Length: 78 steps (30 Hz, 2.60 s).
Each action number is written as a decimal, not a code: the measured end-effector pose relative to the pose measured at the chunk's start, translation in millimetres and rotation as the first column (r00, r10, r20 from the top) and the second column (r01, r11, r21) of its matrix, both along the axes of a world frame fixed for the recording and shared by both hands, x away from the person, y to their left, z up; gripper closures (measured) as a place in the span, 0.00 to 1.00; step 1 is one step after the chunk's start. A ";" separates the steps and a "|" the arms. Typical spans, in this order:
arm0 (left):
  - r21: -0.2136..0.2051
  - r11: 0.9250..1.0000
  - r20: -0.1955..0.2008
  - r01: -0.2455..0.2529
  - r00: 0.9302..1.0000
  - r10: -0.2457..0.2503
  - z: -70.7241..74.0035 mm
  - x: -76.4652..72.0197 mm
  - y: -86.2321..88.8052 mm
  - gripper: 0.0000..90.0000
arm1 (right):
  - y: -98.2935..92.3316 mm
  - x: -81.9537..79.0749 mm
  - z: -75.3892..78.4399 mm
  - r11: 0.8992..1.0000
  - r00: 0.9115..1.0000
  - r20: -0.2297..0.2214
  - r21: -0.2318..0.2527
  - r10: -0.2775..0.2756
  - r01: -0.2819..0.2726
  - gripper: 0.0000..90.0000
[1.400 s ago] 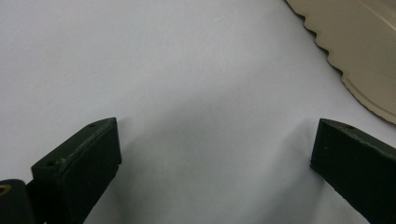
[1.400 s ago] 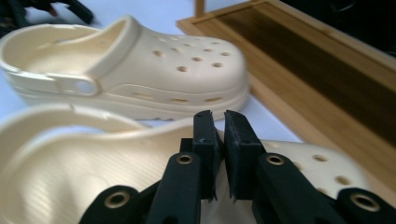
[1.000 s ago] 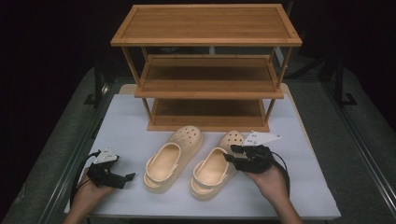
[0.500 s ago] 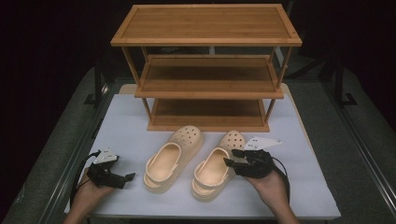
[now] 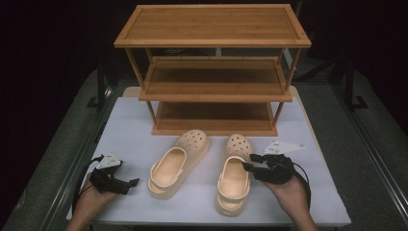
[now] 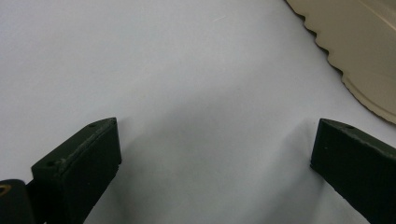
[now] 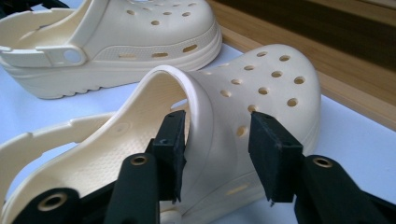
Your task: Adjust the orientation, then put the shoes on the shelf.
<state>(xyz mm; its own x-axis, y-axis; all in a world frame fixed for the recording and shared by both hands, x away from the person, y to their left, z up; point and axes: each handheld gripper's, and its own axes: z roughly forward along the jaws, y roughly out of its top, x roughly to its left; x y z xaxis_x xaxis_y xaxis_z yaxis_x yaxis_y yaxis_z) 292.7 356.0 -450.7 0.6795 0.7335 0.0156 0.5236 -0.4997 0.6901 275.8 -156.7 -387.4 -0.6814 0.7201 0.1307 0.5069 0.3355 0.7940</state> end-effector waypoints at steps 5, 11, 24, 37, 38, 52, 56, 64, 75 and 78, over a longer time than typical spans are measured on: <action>0.000 1.000 0.000 0.000 1.000 0.000 0.0 0.0 0.0 0.01 | 0.7 0.6 0.1 0.999 0.999 -0.016 0.018 0.027 -0.027 0.78; -0.001 1.000 -0.001 0.000 1.000 0.000 0.0 0.0 0.0 0.01 | -10.3 -0.2 0.6 1.000 1.000 0.000 0.016 -0.001 0.001 0.87; 0.000 1.000 0.000 0.001 1.000 -0.001 0.0 0.1 0.1 0.01 | -13.4 0.0 7.7 0.999 0.999 0.052 -0.030 0.011 -0.010 0.93; -0.001 1.000 0.001 0.000 1.000 0.000 -0.1 0.1 0.0 0.01 | -56.6 14.9 12.8 0.999 0.996 0.090 -0.045 -0.003 0.007 0.94; 0.000 1.000 0.001 0.000 1.000 0.000 0.0 0.1 0.0 0.01 | -58.7 17.0 12.3 0.999 0.996 0.093 -0.044 -0.001 0.005 0.94; -0.001 1.000 -0.001 0.000 1.000 0.000 0.1 0.0 0.0 0.01 | -64.0 15.7 0.1 1.000 0.998 0.067 -0.007 0.019 -0.019 0.85; -0.003 1.000 -0.002 -0.001 1.000 0.001 0.4 0.1 0.1 0.01 | -63.2 15.5 -2.3 1.000 0.999 0.044 -0.002 -0.004 0.004 0.71; -0.051 0.999 -0.012 0.002 1.000 -0.002 9.5 2.1 0.2 0.01 | -61.3 13.9 -1.6 1.000 1.000 0.016 0.009 -0.026 0.026 0.53; -0.174 0.980 0.023 0.097 0.995 -0.095 59.7 8.7 -25.7 0.07 | -60.2 17.1 -5.3 0.999 0.999 -0.014 -0.001 -0.042 0.042 0.40; -0.181 0.973 0.048 0.145 0.989 -0.139 68.4 16.7 -41.0 0.16 | -59.7 18.2 -8.6 0.999 0.999 -0.022 -0.005 -0.047 0.047 0.40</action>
